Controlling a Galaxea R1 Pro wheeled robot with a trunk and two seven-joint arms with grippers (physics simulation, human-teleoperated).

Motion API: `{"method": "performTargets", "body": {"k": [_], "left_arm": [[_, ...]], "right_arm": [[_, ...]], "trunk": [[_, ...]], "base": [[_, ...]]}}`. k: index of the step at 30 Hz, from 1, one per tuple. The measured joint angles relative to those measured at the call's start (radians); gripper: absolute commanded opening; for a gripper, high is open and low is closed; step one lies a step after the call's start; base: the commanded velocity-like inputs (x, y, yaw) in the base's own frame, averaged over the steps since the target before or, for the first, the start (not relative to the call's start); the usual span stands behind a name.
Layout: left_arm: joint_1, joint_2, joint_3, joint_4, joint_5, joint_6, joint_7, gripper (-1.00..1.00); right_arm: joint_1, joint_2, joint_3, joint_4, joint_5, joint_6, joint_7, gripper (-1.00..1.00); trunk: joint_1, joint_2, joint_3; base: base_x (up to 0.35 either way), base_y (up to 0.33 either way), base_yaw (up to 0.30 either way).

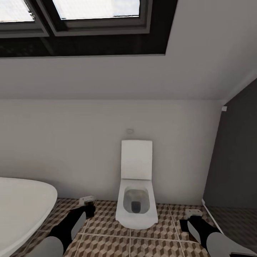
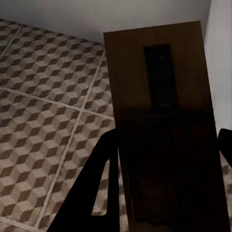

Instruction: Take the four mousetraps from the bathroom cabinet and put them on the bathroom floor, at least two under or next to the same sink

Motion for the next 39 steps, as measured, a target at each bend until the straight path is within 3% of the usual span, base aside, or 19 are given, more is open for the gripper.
{"method": "performTargets", "body": {"k": [26,33,37,39], "left_arm": [[0.0,0.004,-0.002,-0.005,-0.018,0.011,0.002,-1.0],[0.0,0.001,-0.001,-0.018,-0.033,0.035,0.003,-1.0],[0.0,0.001,-0.003,-0.124,-0.068,0.106,0.002,-1.0],[0.0,-0.001,-0.004,-0.183,-0.077,0.16,0.002,-1.0]], "right_arm": [[0.0,0.0,0.0,-0.011,0.004,0.001,-0.016,-1.0],[0.0,0.0,-0.001,-0.166,-0.004,0.036,-0.019,-1.0],[0.0,0.003,-0.003,-0.234,-0.007,0.042,-0.021,-1.0],[0.0,0.019,-0.003,-0.255,-0.005,0.036,-0.023,-1.0]], "trunk": [[0.1,-0.182,-0.081],[0.127,-0.231,-0.103],[0.142,-0.259,-0.116],[0.15,-0.273,-0.122]], "base": [[0.0,0.0,0.0],[0.0,0.0,0.0],[0.0,0.0,0.0],[0.0,0.0,0.0]]}}
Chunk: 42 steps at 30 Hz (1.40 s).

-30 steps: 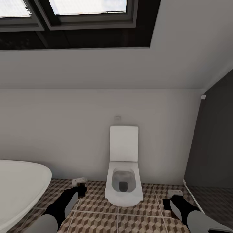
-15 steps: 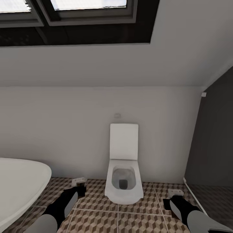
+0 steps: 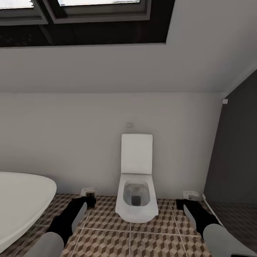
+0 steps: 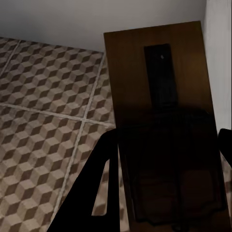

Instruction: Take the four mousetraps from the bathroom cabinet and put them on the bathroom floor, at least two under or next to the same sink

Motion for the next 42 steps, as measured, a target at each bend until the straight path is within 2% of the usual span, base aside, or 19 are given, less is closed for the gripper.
{"method": "performTargets", "body": {"k": [3,7,10,15,19,26,42], "left_arm": [[0.0,0.001,-0.002,-0.038,-0.004,0.031,0.0,-1.0],[0.0,0.001,-0.005,-0.049,-0.007,0.04,0.0,-1.0],[0.0,0.001,-0.005,-0.049,-0.007,0.042,-0.004,-1.0],[0.0,-0.001,-0.006,-0.049,-0.007,0.041,-0.007,-1.0],[0.0,0.0,-0.006,-0.05,-0.008,0.04,-0.007,-1.0],[0.0,0.002,-0.005,-0.048,-0.007,0.04,-0.008,-1.0],[0.0,0.002,-0.004,-0.048,-0.008,0.039,-0.006,-1.0]], "right_arm": [[0.0,0.014,0.0,-0.011,0.002,-0.005,-0.003,-1.0],[0.0,0.019,0.0,-0.015,0.004,-0.003,-0.023,-1.0],[0.0,0.025,-0.001,-0.017,0.007,0.001,-0.054,-1.0],[0.0,0.029,-0.002,-0.019,0.008,-0.006,-0.154,-1.0],[0.0,0.03,-0.002,-0.019,0.009,-0.013,-0.182,-1.0],[0.0,0.031,-0.001,-0.019,0.006,-0.052,-0.177,-1.0],[0.0,0.033,-0.002,-0.018,0.003,-0.053,-0.173,-1.0]], "trunk": [[0.012,-0.021,-0.009],[0.027,-0.049,-0.022],[0.038,-0.07,-0.031],[0.058,-0.105,-0.047],[0.073,-0.133,-0.06],[0.1,-0.182,-0.082],[0.161,-0.294,-0.132]], "base": [[0.0,0.0,0.0],[0.0,0.0,0.0],[0.0,0.0,0.0],[0.0,0.0,0.0],[0.0,0.0,0.0],[0.0,0.0,0.0],[0.0,0.0,-0.103]]}}
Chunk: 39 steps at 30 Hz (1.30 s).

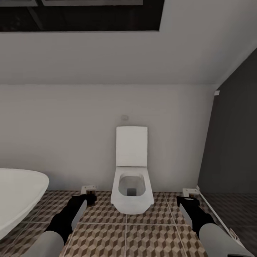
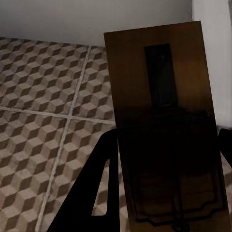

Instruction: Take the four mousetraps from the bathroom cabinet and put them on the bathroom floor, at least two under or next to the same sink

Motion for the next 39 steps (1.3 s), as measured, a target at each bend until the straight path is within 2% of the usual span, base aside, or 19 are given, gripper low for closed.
{"method": "performTargets", "body": {"k": [13,15,18,20,23,30,39], "left_arm": [[0.0,-0.001,0.0,0.002,0.0,0.0,0.0,-1.0],[0.0,-0.001,0.0,0.002,0.0,0.0,0.0,-1.0],[0.0,-0.001,0.0,0.003,0.0,0.0,-0.001,-1.0],[0.0,-0.002,0.0,0.004,0.001,0.001,-0.002,-1.0],[0.0,-0.002,-0.001,0.02,0.001,0.002,-0.002,-1.0],[0.0,0.002,0.005,0.095,0.002,0.003,-0.005,-1.0],[0.0,0.003,0.006,0.125,0.001,0.001,-0.005,-1.0]], "right_arm": [[0.0,-0.001,0.004,0.003,0.001,-0.002,0.005,-1.0],[0.0,-0.002,0.005,0.009,0.003,-0.002,0.019,-1.0],[0.0,-0.004,0.017,0.017,0.011,-0.002,0.102,-1.0],[0.0,-0.007,0.034,0.026,0.017,-0.002,0.187,-1.0],[0.0,-0.008,0.042,0.032,0.021,-0.002,0.239,-1.0],[0.0,-0.01,0.046,0.035,0.022,-0.002,0.262,-1.0],[0.0,-0.009,0.047,0.076,0.026,-0.003,0.271,-1.0]], "trunk": [[0.05,-0.091,-0.041],[0.058,-0.105,-0.047],[0.069,-0.126,-0.056],[0.077,-0.14,-0.063],[0.088,-0.161,-0.072],[0.115,-0.21,-0.094],[0.15,-0.273,-0.122]], "base": [[0.0,0.0,-0.005],[0.0,0.0,0.0],[0.0,0.0,0.0],[0.0,0.0,0.0],[0.0,0.0,0.0],[0.0,0.0,0.0],[0.0,0.0,0.0]]}}
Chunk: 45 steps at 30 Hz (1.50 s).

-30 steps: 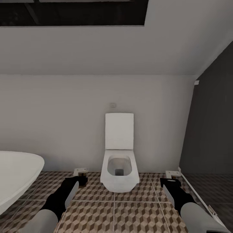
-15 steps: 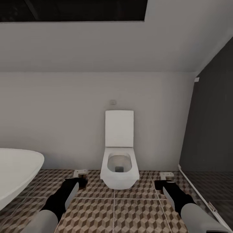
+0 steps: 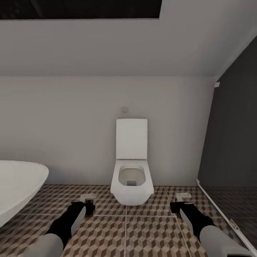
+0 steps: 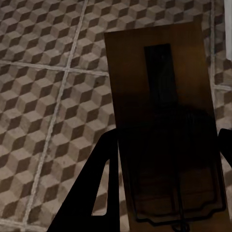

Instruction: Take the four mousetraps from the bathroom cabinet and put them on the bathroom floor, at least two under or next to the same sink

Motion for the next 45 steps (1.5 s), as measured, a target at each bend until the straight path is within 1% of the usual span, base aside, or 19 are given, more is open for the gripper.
{"method": "performTargets", "body": {"k": [6,19,29,34,37,40,42,45], "left_arm": [[0.0,-0.002,0.0,0.0,0.001,-0.001,0.0,-1.0],[0.0,-0.004,-0.002,-0.006,0.001,-0.003,0.001,-1.0],[0.0,-0.003,-0.002,-0.002,0.0,-0.003,0.001,-1.0],[0.0,-0.004,-0.001,0.003,-0.003,-0.02,0.002,-1.0],[0.0,-0.005,-0.001,0.002,-0.004,-0.044,0.004,-1.0],[0.0,-0.006,-0.001,-0.012,-0.004,-0.081,0.004,-1.0],[0.0,-0.003,-0.001,-0.021,-0.004,-0.108,0.004,-1.0],[0.0,-0.004,-0.001,-0.031,-0.004,-0.131,0.008,-1.0]], "right_arm": [[0.0,-0.001,0.0,0.017,0.004,-0.001,0.002,-1.0],[0.0,-0.001,0.0,0.019,0.005,-0.002,0.002,-1.0],[0.0,0.004,0.002,0.006,0.006,-0.007,0.003,-1.0],[0.0,0.004,0.001,0.006,0.006,-0.011,-0.007,-1.0],[0.0,0.005,0.0,0.006,0.006,-0.023,-0.013,-1.0],[0.0,0.006,0.0,0.006,0.006,-0.037,-0.018,-1.0],[0.0,0.006,0.0,0.006,0.006,-0.042,-0.02,-1.0],[0.0,0.006,0.0,0.006,0.005,-0.044,-0.021,-1.0]], "trunk": [[0.023,-0.042,-0.019],[0.072,-0.13,-0.06],[0.076,-0.133,-0.098],[0.078,-0.134,-0.118],[0.08,-0.135,-0.129],[0.081,-0.135,-0.141],[0.081,-0.136,-0.141],[0.081,-0.136,-0.141]], "base": [[0.0,0.0,0.0],[0.0,0.0,0.0],[0.0,0.0,0.0],[0.0,0.0,0.0],[0.0,0.0,0.0],[0.0,0.0,0.0],[0.0,0.0,0.0],[0.0,0.0,0.0]]}}
